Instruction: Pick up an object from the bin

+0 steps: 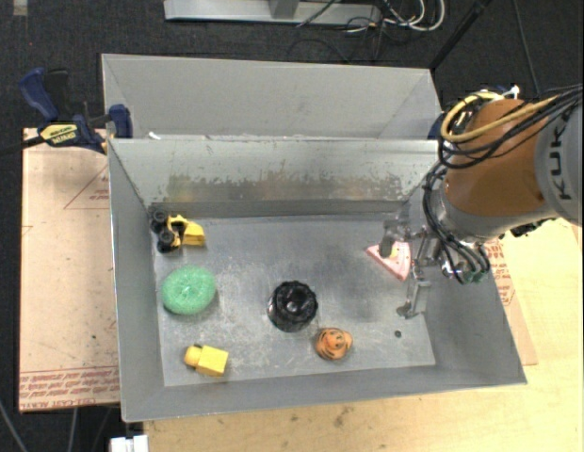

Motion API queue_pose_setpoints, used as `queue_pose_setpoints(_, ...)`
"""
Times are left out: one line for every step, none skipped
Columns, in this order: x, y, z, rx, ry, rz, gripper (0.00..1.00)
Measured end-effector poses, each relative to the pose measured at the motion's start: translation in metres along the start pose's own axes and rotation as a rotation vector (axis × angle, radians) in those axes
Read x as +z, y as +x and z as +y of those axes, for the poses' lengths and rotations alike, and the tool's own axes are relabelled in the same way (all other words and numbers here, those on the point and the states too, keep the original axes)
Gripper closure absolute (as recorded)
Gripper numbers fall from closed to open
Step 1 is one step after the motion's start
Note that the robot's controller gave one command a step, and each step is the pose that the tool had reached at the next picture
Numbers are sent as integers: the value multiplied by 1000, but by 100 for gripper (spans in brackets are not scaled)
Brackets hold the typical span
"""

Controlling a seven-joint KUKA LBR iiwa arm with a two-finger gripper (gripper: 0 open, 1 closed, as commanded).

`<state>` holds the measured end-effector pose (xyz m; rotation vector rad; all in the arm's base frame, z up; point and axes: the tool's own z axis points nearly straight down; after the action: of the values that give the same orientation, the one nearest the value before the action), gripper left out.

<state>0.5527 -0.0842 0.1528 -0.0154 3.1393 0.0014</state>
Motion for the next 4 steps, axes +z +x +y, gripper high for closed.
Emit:
queue_pose_setpoints(31, 9, 1, -60, -1, 3, 0)
queue_pose_setpoints(66, -13, 4, 100, 0, -3, 0)
queue_pose_setpoints(78, 16, 19, 48, 0, 1, 0)
queue_pose_setpoints(77, 29, 25, 72, 0, 3, 0)
